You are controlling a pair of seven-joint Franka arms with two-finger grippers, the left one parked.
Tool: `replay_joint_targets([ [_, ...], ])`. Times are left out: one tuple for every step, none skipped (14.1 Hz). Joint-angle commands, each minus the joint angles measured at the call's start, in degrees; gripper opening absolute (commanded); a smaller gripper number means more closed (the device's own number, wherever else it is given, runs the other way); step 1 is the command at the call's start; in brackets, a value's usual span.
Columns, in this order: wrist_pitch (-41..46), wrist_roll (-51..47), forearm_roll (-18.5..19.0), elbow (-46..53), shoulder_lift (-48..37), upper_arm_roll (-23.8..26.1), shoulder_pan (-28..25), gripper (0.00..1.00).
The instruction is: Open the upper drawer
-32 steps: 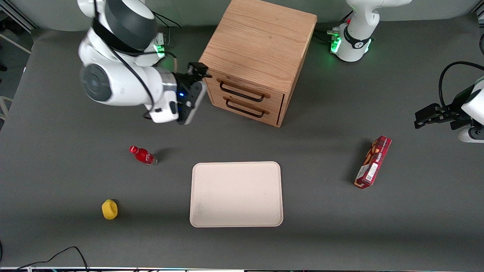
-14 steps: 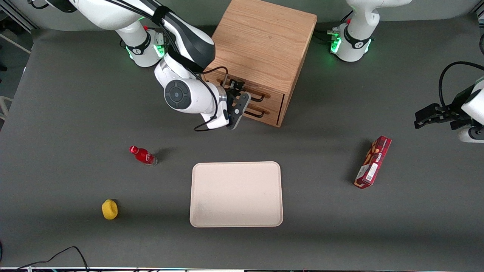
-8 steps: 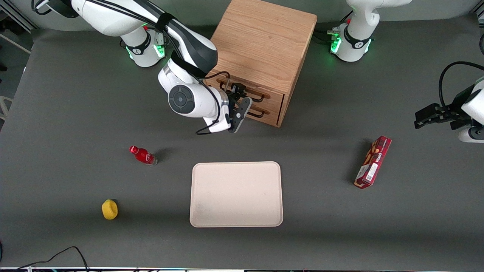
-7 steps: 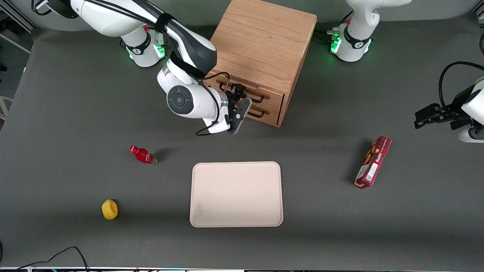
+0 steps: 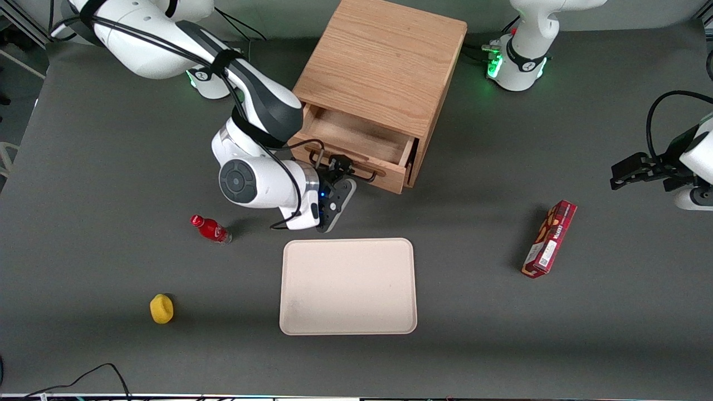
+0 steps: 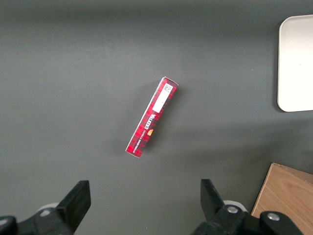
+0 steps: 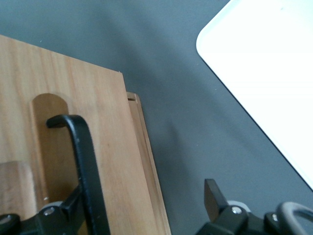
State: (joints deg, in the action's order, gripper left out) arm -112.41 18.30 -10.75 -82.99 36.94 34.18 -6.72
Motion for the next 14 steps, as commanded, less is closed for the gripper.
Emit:
replay_joint_targets([
  [1.14, -1.25, 1.79, 3.71, 1.73, -0.42, -0.57, 1.00],
  [1.14, -1.08, 1.61, 4.85, 1.82, -1.65, -0.57, 1.00],
  [2.36, -1.08, 1.61, 6.08, 2.69, -2.09, -0.57, 1.00],
  [3.68, -1.08, 1.70, 8.18, 3.83, -2.10, -0.57, 1.00],
  [4.56, -0.99, 1.70, 10.37, 5.06, -2.19, -0.57, 1.00],
  [4.83, -0.73, 2.13, 11.18, 5.77, -2.19, -0.57, 1.00],
  [4.84, -0.72, 3.18, 11.27, 5.86, -2.27, -0.57, 1.00],
  [4.92, -0.46, 3.63, 11.80, 6.21, -2.88, -0.57, 1.00],
  [5.01, 0.93, 3.63, 12.41, 6.22, -3.67, -0.57, 1.00],
  [5.45, 2.34, 3.63, 13.02, 6.30, -4.29, -0.57, 1.00],
  [5.80, 3.05, 3.54, 13.64, 6.30, -4.82, -0.57, 1.00],
  [6.06, 3.32, 3.54, 14.17, 6.39, -5.17, -0.57, 1.00],
  [6.24, 3.32, 3.63, 14.70, 6.65, -5.44, -0.57, 1.00],
  [6.50, 3.32, 3.54, 15.22, 6.74, -6.31, -0.57, 1.00],
])
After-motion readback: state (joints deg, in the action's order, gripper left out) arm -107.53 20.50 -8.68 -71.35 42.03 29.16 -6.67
